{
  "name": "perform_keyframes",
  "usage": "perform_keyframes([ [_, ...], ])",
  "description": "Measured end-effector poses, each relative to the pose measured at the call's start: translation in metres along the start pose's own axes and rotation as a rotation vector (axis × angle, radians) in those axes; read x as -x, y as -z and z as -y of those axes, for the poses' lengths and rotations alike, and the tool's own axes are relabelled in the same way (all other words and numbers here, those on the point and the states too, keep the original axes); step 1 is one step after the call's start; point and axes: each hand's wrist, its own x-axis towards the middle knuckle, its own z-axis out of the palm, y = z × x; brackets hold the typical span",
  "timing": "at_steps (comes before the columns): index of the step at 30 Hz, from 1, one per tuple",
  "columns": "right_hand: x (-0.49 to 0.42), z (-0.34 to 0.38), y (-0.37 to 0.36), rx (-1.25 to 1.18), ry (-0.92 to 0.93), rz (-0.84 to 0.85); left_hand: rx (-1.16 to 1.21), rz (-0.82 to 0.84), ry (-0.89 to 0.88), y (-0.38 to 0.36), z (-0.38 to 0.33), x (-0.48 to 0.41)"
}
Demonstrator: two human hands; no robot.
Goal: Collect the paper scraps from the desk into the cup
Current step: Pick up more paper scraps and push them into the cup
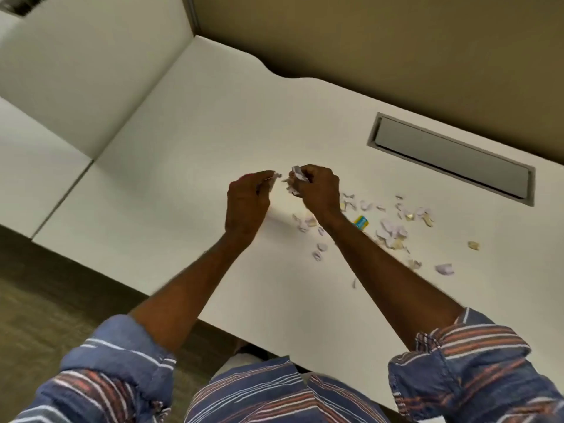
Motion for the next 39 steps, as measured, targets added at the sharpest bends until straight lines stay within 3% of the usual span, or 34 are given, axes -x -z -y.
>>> perform_keyframes([
  [4,-0.002,0.019,-0.039,0.262,0.096,0.077,-0.185,0.147,0.02,0.035,0.024,-0.013],
  [9,-0.005,0.027,-0.062,0.389,0.119,0.083,-0.482,0.323,-0.024,0.033,0.035,-0.023],
  [27,-0.002,0.033,-0.08,0.503,0.154,0.09,-0.363,0.367,0.086,0.05,0.026,-0.041],
  [39,0.006,0.041,-0.09,0.646,0.217,0.231,-0.327,0.286,0.155,0.059,0.031,-0.035],
])
